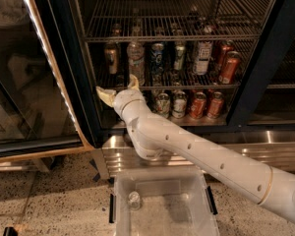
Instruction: Pick orange can from middle shelf of fridge
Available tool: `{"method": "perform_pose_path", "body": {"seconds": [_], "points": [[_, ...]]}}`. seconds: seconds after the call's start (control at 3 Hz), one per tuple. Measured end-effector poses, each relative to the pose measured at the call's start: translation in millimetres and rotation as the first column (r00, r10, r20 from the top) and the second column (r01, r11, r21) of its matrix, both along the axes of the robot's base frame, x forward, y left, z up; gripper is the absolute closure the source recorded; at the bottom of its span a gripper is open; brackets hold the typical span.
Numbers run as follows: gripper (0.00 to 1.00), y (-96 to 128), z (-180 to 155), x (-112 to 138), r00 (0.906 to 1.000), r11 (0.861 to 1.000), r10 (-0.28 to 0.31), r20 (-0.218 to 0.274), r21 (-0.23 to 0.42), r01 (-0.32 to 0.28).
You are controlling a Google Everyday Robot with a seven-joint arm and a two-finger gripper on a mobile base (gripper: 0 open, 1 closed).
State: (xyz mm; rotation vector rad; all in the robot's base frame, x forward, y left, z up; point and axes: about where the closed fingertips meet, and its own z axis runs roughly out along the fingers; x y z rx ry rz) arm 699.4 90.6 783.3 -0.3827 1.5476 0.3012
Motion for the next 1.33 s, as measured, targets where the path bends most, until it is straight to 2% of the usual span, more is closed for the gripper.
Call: {"method": "perform_pose_path", "body": {"seconds": [0.33,1.0,1.33], "points": [[0.28,-3.5,-1.7,4.8,0.9995,0.999,-0.031,0.010,-0.024,0.031],[0.17,-2.4,-0.6,7.8,0.9990,0.999,-0.039,0.022,-0.037,0.040],[0.35,-2.4,-0.6,7.8,0.9990,0.999,-0.039,0.022,-0.037,0.040]]}}
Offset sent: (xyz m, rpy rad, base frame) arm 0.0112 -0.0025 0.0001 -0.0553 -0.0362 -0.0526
